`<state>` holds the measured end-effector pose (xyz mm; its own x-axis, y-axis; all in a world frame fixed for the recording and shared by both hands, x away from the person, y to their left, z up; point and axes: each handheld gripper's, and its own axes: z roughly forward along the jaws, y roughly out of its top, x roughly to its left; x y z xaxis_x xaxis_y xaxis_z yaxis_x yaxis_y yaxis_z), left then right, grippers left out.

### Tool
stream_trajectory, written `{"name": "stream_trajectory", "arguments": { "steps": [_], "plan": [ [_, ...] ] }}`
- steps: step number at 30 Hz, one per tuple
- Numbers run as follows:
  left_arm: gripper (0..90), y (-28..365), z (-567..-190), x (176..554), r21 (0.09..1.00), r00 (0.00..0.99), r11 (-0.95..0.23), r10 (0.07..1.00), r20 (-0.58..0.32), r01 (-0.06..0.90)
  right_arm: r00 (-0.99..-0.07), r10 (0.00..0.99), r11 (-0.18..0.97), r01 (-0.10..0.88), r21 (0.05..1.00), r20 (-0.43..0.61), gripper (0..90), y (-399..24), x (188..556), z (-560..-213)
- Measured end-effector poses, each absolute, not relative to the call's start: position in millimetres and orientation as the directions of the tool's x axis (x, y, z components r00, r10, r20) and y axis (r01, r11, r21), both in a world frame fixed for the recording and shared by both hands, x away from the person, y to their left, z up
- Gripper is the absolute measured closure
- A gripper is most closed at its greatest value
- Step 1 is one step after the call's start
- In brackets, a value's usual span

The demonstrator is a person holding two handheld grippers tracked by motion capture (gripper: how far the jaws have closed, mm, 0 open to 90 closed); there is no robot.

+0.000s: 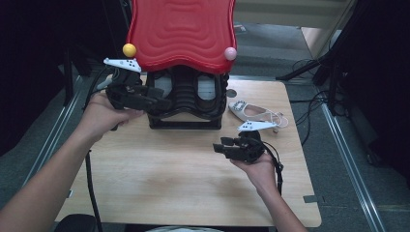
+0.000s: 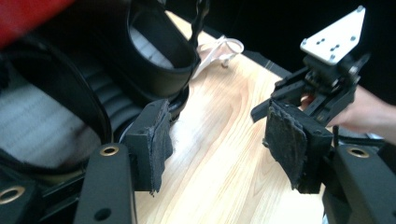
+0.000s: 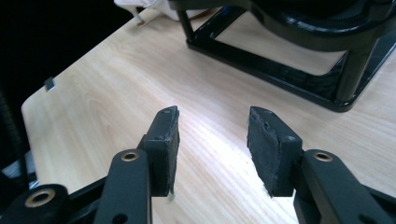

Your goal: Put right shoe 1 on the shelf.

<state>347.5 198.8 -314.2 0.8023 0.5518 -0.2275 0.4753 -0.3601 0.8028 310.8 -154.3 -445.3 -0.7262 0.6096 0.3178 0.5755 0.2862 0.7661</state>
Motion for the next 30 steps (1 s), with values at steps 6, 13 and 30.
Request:
{"name": "stream_trajectory", "arguments": {
  "steps": [6,13,30],
  "plan": [
    [40.1,202,-334,338,0.798,0.801,-0.358,0.547,-0.241,0.485,-0.732,0.591,0.271,0.574,0.773,0.337,50.6,-162,307,-446],
    [39.3,208,-356,327,0.791,0.786,-0.343,0.56,-0.261,0.507,-0.739,0.61,0.256,0.526,0.811,0.287,49.9,-171,303,-449],
    [39.5,210,-427,319,0.752,0.762,-0.348,0.573,-0.302,0.559,-0.771,0.566,0.308,0.526,0.792,0.292,45.6,-177,299,-471]
  ]
}}
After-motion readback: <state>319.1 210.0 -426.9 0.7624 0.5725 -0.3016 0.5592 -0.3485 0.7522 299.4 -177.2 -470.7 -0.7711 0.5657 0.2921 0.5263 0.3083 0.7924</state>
